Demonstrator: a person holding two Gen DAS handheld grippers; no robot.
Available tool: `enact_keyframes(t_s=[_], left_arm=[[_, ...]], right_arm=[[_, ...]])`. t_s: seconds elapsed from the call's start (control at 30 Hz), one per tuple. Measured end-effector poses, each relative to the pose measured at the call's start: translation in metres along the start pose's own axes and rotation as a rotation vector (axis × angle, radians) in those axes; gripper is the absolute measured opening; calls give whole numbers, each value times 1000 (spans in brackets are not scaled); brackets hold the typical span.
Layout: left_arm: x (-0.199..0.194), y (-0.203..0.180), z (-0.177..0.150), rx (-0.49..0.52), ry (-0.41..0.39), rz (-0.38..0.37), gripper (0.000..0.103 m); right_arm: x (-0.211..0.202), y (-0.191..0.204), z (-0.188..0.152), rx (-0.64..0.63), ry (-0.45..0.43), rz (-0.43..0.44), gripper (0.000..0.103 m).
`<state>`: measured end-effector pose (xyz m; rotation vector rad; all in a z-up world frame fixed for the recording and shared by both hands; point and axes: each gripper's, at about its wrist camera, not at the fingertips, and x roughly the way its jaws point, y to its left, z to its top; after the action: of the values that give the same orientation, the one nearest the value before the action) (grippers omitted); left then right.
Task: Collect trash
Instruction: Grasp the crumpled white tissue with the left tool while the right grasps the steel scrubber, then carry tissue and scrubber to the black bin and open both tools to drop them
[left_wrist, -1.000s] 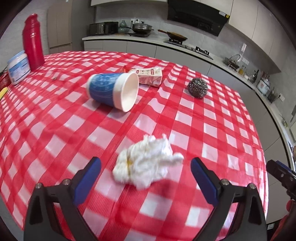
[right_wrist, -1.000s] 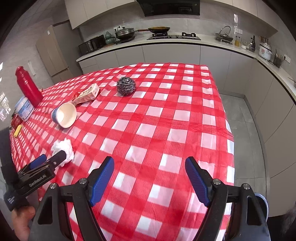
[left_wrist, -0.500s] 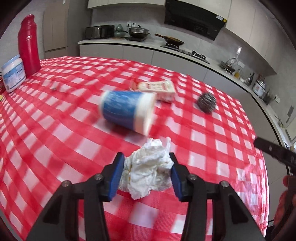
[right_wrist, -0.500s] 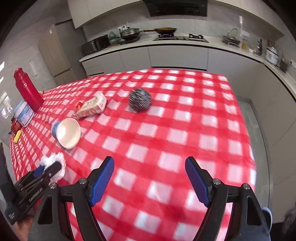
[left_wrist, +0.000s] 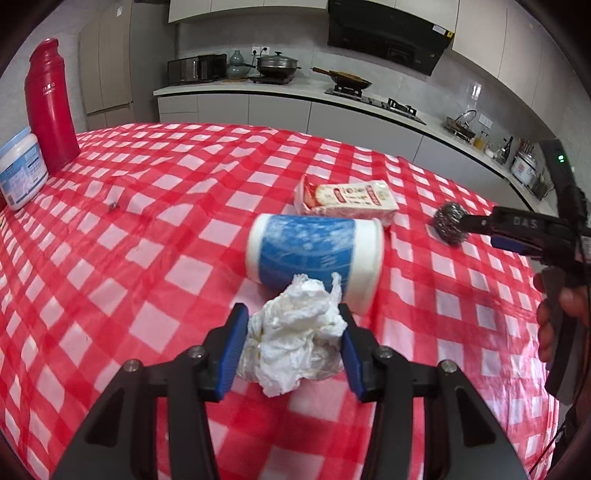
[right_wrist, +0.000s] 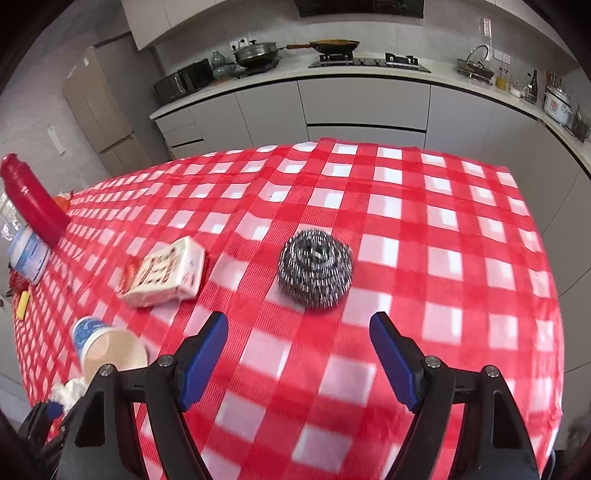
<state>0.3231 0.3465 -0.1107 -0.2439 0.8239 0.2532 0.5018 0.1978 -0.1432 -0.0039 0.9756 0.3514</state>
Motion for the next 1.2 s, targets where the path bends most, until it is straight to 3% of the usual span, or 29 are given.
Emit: enact_keyframes(t_s=[0.33, 0.4, 0.43, 0.83, 1.2], left_arm=[[23, 11, 8, 9, 28, 22, 49], [25, 9, 7, 14, 31, 28, 49], [25, 8, 6, 18, 31, 29, 49], [-1, -21, -19, 42, 23, 17, 49], [-39, -77, -40, 74, -12, -6, 49]], right_arm=[[44, -9, 18, 11, 31, -56, 80], [47, -10, 17, 6, 49, -26, 50], [45, -11, 16, 6, 43, -21, 50], [-36, -4, -34, -55, -59, 20, 49], [-110, -40, -92, -43, -97, 44, 49]])
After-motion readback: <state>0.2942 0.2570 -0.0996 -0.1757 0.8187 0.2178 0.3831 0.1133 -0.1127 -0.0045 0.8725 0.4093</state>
